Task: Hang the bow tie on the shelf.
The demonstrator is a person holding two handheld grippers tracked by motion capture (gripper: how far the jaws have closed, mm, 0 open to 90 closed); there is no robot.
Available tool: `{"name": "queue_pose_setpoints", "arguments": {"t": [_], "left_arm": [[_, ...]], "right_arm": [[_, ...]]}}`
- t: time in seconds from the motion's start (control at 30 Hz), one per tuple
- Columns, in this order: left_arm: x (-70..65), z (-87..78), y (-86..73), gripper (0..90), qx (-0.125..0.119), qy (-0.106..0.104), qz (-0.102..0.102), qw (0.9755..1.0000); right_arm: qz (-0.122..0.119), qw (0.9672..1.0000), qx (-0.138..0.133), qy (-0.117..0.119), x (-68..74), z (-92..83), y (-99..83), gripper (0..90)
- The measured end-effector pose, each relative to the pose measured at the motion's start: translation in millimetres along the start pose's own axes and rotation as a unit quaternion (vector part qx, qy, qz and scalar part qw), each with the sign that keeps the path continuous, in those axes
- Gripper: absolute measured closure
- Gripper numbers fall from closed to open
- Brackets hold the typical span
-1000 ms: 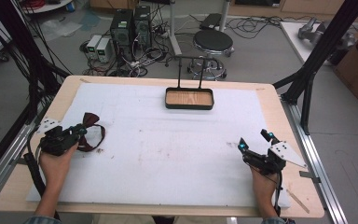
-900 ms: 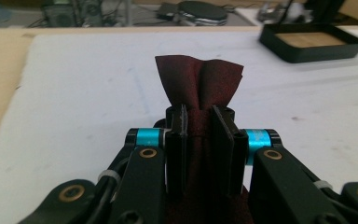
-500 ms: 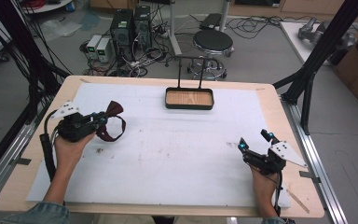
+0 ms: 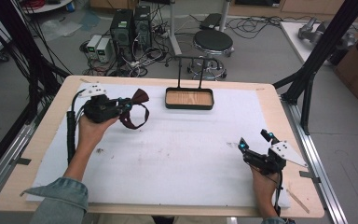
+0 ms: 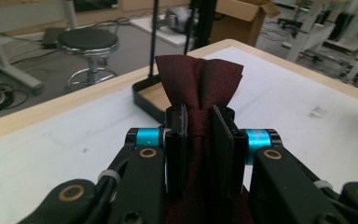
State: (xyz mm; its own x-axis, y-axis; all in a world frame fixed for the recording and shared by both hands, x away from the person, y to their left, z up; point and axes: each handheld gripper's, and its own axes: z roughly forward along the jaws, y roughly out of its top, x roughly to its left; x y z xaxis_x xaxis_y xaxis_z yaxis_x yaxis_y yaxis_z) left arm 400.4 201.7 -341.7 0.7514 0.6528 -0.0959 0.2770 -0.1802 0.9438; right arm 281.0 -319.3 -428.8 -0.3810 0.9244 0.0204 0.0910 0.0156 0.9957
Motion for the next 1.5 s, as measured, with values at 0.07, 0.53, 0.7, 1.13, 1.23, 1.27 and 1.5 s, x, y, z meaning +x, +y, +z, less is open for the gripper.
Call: {"name": "queue_pose_setpoints", "arguments": {"t": [0.07,0.53,0.7,1.13,1.23,1.27,1.5], "left_arm": [[-0.6,11.5,6.7,75.6,0.006,-0.008,0.008,0.9999],[-3.7,75.9,45.8,75.6,-0.006,-0.025,0.027,0.9993],[-4.0,88.1,53.5,75.6,-0.012,-0.035,0.031,0.9988],[3.3,116.0,74.5,75.6,-0.037,-0.020,0.024,0.9988],[5.1,121.1,77.0,75.6,-0.046,-0.021,0.019,0.9985],[6.3,123.7,78.0,75.7,-0.049,-0.020,0.015,0.9985],[13.3,128.6,81.5,75.6,-0.065,-0.008,-0.003,0.9978]], "right_arm": [[0.002,1.0000,-0.001,0.002,-0.3,0.1,0.0,11.0],[0.003,1.0000,-0.003,0.005,-0.6,-0.1,0.1,11.0],[0.009,0.9999,-0.003,0.006,-1.2,-0.4,0.1,11.0],[0.015,0.9999,-0.002,0.008,-2.1,-0.2,-0.2,11.0],[0.014,0.9999,-0.002,0.009,-2.1,-0.3,-0.2,11.0],[0.010,0.9999,-0.005,0.008,-2.5,-0.1,0.0,11.0],[0.010,0.9999,-0.005,0.012,-2.2,-0.2,0.0,11.0]]}}
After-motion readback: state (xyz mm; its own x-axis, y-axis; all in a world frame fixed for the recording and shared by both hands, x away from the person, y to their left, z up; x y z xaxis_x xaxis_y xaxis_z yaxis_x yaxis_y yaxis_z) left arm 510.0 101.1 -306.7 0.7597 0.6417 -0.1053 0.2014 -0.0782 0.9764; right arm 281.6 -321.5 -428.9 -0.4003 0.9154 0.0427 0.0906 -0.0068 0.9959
